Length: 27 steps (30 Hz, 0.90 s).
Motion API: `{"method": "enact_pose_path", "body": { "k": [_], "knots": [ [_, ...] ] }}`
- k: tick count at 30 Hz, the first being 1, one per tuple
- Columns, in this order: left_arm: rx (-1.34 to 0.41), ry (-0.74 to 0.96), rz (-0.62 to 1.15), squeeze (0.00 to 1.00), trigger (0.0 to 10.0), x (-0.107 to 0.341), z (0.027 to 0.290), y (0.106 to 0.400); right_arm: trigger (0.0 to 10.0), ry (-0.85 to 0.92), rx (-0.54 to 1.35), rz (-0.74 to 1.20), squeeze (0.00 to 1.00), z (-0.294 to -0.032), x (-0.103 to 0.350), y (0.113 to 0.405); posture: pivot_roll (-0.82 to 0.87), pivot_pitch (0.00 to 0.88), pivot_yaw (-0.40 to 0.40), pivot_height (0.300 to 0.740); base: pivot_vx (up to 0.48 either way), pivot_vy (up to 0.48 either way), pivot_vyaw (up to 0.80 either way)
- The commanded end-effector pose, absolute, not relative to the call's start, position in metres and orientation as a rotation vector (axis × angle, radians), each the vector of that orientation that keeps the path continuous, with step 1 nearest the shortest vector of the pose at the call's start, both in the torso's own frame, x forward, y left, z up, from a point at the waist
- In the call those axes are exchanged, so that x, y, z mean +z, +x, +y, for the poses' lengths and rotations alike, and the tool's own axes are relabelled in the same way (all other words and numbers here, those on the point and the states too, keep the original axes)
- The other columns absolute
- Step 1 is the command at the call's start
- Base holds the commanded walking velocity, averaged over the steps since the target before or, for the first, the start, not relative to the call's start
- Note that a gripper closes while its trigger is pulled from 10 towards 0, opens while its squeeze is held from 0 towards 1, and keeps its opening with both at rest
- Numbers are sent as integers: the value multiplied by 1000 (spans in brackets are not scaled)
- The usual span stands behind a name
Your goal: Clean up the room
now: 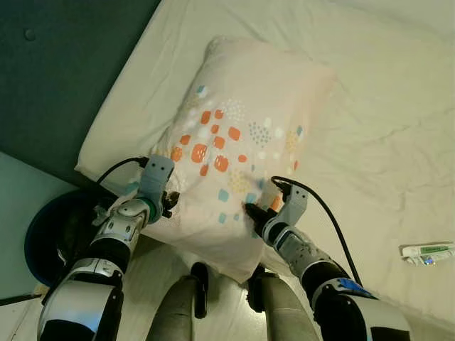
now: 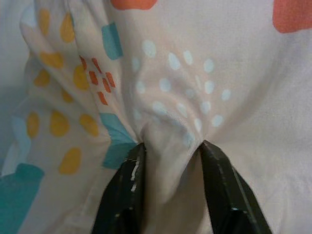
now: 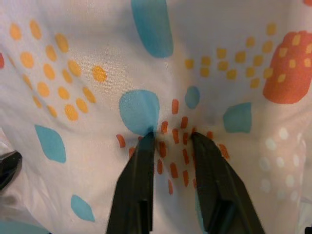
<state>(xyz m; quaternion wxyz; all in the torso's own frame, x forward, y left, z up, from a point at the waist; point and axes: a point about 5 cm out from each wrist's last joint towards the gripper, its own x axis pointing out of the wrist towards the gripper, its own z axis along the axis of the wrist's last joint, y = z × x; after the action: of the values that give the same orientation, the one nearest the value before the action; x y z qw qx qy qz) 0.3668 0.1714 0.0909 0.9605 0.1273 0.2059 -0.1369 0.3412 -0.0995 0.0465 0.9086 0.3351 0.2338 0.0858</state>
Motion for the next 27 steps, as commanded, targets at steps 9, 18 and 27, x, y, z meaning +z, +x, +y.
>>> {"method": "enact_pose_path", "body": {
  "k": [9,18,27],
  "knots": [
    [-274,396,417,0,0,79,172,359,0,736,161,510,0,-98,37,334,48,434,66,740,0,0,0],
    [-154,584,295,0,0,101,182,366,0,793,187,405,0,-99,59,349,48,425,71,740,0,0,0],
    [337,610,74,0,0,166,235,380,10000,841,380,204,0,-90,103,369,40,408,65,740,0,0,0]
  ]
}}
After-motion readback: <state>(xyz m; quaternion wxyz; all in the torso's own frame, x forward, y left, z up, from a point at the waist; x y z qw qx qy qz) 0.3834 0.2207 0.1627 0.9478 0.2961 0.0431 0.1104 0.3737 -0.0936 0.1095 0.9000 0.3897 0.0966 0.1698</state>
